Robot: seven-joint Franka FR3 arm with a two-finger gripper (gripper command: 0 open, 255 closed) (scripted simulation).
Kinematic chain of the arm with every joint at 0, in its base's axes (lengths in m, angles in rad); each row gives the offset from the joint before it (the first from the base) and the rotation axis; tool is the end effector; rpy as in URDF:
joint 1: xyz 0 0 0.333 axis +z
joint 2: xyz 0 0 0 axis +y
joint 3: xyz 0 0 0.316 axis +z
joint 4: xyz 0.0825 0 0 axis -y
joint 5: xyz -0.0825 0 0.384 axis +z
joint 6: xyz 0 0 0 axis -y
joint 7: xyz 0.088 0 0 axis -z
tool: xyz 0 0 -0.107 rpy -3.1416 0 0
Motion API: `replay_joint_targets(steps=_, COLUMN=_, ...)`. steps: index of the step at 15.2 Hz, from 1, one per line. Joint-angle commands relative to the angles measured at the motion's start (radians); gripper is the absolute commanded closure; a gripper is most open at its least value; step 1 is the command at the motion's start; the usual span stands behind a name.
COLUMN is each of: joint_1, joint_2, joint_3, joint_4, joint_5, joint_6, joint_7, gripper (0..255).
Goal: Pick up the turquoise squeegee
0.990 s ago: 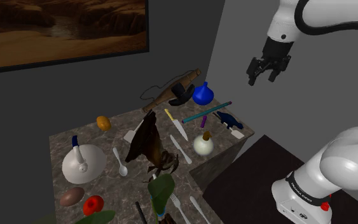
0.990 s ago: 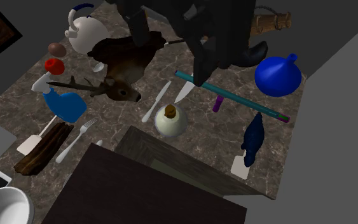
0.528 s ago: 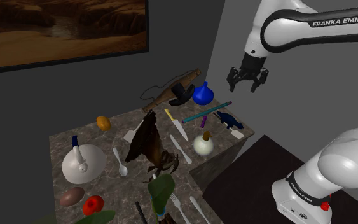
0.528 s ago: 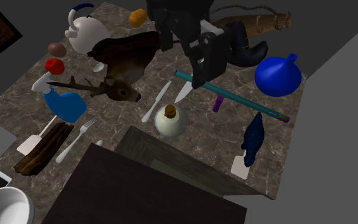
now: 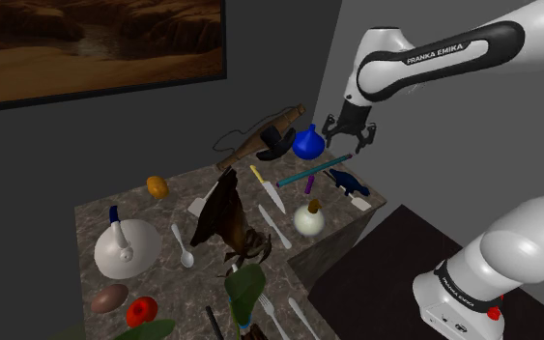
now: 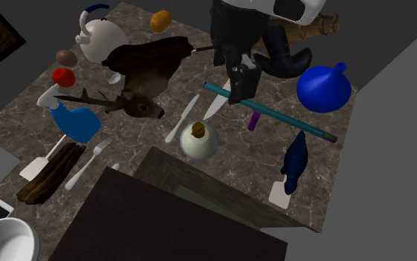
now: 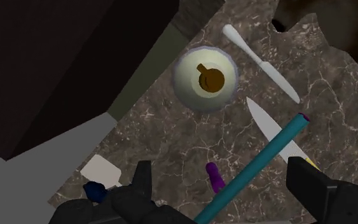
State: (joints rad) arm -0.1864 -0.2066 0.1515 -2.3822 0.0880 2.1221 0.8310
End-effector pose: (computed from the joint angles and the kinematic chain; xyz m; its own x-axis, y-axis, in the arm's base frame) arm 0.4610 -0.0116 0.3961 0.6055 -0.7929 -0.0683 -0.7941 -0.6076 0.0135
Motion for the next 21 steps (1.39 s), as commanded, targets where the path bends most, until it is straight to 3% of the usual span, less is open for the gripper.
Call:
replay_joint_targets(steps=1, joint_1=-0.012, joint_2=0.081, joint_3=0.000, joint_4=0.026, joint_5=0.009, joint_6=0.056, joint_7=0.059, gripper=0)
replay_joint_targets(steps=12, joint_1=-0.050, joint_2=0.484, joint_3=-0.043, joint_4=0.191, joint_5=0.087, joint_6=0.302, joint_7=0.310, gripper=0)
replay_joint_targets(steps=19, joint_1=-0.078, joint_2=0.731, joint_3=-0.070, joint_4=0.337, joint_5=0.182, joint_6=0.414, joint_7=0.419, gripper=0)
replay_joint_targets(steps=21, joint_1=-0.079, joint_2=0.745, joint_3=-0.070, joint_4=0.340, joint_5=0.184, joint_6=0.424, joint_7=0.417, gripper=0)
